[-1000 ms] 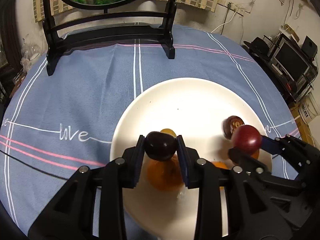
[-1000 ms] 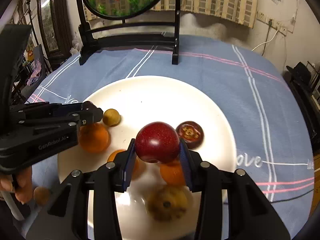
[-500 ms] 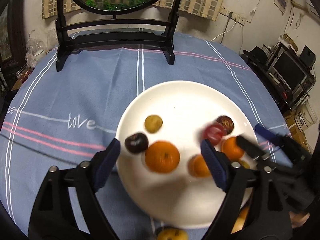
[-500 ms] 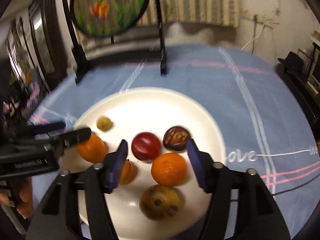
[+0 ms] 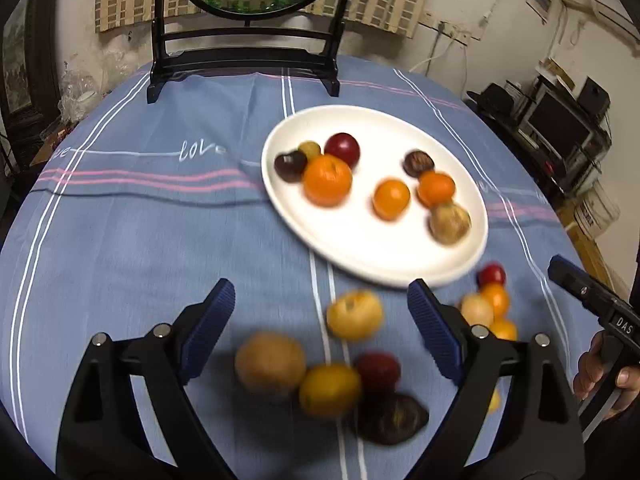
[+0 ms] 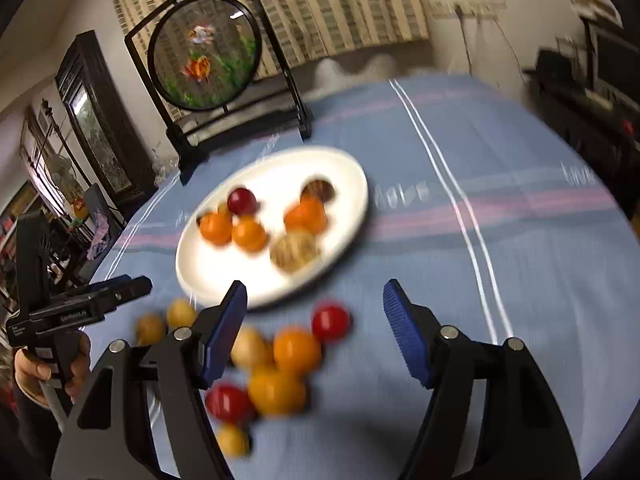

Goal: Organize fruits
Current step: 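Return to the pile and grasp a small yellow fruit with the right tool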

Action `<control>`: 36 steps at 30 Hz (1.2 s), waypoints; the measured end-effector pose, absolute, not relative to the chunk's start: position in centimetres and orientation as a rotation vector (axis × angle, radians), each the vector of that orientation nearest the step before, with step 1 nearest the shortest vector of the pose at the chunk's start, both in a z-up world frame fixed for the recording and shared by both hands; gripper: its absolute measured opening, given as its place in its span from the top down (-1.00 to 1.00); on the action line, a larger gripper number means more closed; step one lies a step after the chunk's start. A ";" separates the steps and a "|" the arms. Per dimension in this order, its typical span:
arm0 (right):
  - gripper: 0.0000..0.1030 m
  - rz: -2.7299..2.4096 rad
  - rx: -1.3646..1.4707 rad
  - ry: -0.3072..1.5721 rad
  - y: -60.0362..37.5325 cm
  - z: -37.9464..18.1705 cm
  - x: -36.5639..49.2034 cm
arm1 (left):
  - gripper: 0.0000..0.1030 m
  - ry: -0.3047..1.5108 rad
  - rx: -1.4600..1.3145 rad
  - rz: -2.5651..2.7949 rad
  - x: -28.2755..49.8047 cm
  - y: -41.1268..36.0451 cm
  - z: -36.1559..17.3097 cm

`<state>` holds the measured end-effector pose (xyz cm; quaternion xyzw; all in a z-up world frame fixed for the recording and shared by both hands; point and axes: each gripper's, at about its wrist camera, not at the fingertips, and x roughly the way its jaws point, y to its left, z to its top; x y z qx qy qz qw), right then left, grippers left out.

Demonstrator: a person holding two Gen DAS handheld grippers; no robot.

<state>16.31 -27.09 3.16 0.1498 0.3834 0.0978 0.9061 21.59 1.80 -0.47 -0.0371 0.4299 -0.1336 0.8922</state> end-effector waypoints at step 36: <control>-0.18 0.266 0.022 0.898 -18.8 -0.4 10.3 | -0.79 0.920 -0.064 -0.301 13.0 2.4 -5.4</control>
